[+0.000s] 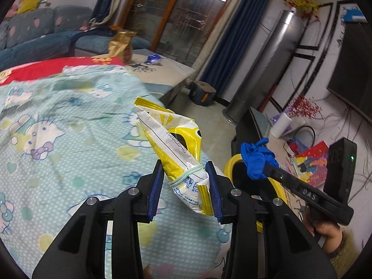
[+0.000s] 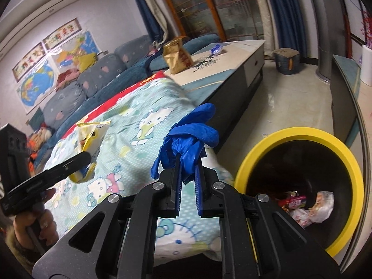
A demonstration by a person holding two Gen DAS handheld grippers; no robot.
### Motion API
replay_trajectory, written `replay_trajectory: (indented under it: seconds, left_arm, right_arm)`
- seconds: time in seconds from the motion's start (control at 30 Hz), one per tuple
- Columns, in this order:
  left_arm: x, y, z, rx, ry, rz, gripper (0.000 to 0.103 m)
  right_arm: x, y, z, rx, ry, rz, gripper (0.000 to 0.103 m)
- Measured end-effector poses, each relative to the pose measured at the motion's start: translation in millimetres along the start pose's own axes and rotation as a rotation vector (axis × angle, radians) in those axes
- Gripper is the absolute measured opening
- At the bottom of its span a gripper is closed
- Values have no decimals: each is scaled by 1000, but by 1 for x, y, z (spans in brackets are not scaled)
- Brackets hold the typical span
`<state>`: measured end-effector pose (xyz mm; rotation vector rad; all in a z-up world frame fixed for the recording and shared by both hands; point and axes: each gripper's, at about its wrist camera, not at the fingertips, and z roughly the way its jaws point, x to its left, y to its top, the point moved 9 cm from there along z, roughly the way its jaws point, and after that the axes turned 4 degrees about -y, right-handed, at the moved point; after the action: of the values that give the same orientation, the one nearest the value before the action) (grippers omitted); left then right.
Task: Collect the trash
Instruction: 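Carry the yellow chips bag and blue glove in both grippers over the yellow bin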
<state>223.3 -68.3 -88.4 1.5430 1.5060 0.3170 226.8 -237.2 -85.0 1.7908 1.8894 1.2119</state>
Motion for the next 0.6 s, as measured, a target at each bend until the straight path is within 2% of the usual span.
replay_trajectory:
  seconds: [0.6]
  left_arm:
    - [-73, -14, 21, 47, -83, 141, 35]
  right_arm:
    - [-73, 7, -20, -54, -112, 103, 6]
